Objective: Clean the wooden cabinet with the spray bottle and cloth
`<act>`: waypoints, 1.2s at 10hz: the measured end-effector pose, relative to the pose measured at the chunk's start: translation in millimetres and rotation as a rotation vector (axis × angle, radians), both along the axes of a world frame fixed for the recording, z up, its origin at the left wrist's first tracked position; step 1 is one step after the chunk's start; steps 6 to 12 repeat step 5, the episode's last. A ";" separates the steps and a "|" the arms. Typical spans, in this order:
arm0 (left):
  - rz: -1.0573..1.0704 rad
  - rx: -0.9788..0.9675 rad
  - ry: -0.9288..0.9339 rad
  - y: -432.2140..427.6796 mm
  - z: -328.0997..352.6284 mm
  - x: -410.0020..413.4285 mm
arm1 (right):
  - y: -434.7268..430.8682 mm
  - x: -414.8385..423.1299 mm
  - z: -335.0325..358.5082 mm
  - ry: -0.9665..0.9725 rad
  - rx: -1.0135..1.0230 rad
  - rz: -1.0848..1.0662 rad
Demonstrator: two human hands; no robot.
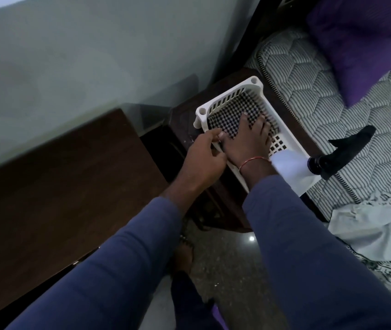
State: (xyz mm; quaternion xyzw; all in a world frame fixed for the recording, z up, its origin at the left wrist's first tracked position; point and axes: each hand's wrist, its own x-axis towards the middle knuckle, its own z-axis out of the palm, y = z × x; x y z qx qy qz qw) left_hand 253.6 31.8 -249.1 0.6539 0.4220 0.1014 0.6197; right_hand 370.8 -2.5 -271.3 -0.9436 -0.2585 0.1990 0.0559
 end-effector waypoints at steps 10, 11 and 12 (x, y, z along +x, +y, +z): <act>-0.188 0.633 0.578 74.0 130.4 -238.6 | 68.4 -221.9 133.7 0.110 0.189 0.740; -0.188 0.633 0.578 74.0 130.4 -238.6 | 68.4 -221.9 133.7 0.110 0.189 0.740; -0.188 0.633 0.578 74.0 130.4 -238.6 | 68.4 -221.9 133.7 0.110 0.189 0.740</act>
